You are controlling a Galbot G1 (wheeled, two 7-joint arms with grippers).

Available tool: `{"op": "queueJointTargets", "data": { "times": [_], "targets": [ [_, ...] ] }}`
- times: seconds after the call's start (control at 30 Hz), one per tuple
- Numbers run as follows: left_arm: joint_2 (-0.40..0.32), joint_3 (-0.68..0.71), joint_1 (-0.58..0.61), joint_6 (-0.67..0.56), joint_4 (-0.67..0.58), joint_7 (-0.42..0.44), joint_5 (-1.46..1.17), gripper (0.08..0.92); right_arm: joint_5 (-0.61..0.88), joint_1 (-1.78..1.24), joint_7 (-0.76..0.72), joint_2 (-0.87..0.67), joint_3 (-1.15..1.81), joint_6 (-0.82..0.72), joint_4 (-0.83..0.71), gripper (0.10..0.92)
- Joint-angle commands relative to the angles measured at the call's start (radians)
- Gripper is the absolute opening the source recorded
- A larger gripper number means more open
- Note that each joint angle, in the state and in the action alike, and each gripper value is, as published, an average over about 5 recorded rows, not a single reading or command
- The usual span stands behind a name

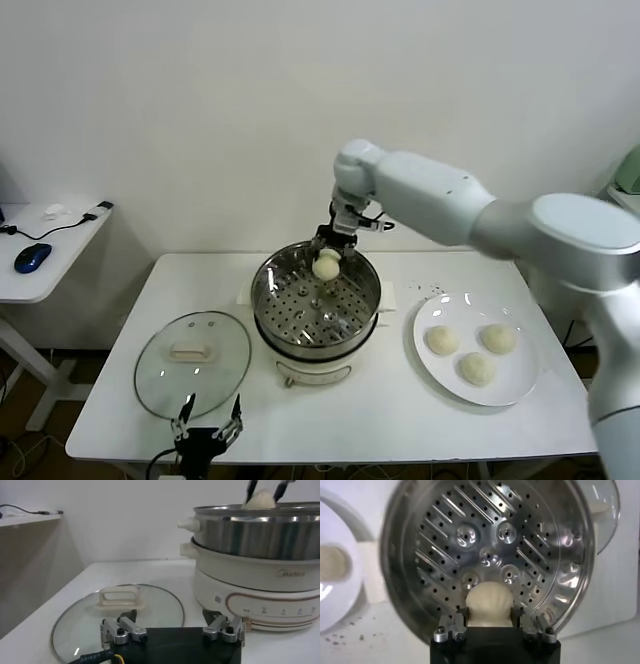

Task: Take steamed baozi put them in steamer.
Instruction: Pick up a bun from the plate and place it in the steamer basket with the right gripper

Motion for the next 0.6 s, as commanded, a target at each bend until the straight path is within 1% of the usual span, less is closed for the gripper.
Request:
{"op": "queueJointTargets", "data": {
  "times": [0.03,0.13,0.17,0.3,0.37,0.4,0.47,0.6],
  "targets": [
    [0.002,0.007,0.001,-0.002,-0.001,-0.004,0.003,0.823,-0.152,-0.1,0.039,0.09,0.092,0.09,-0.174,0.568],
    [0.002,0.008,0.001,-0.003,-0.003,-0.004,0.003,0.823,-0.154,-0.107,0.051,0.098,0.095,0.09,-0.189,0.591],
    [0.002,0.008,0.0,-0.003,-0.004,-0.004,0.003,0.823,-0.155,-0.108,0.054,0.099,0.096,0.09,-0.193,0.61],
    [0.001,0.007,0.0,0.0,-0.014,-0.004,0.002,0.823,-0.139,-0.098,0.062,0.094,0.096,0.09,-0.193,0.721],
    [0.001,0.005,0.001,0.002,-0.022,-0.004,0.002,0.823,-0.102,-0.076,0.057,0.08,0.087,0.09,-0.173,0.768],
    [0.001,0.004,0.002,0.003,-0.027,-0.003,0.002,0.823,-0.069,-0.059,0.051,0.069,0.077,0.09,-0.155,0.791],
    [0.001,0.002,0.007,0.004,-0.039,-0.003,0.003,0.823,0.031,-0.009,0.027,0.041,0.042,0.09,-0.107,0.812],
    [0.002,-0.004,0.019,0.006,-0.06,-0.001,0.007,0.823,0.339,0.165,-0.062,-0.03,-0.108,0.09,-0.003,0.822]
  ]
}}
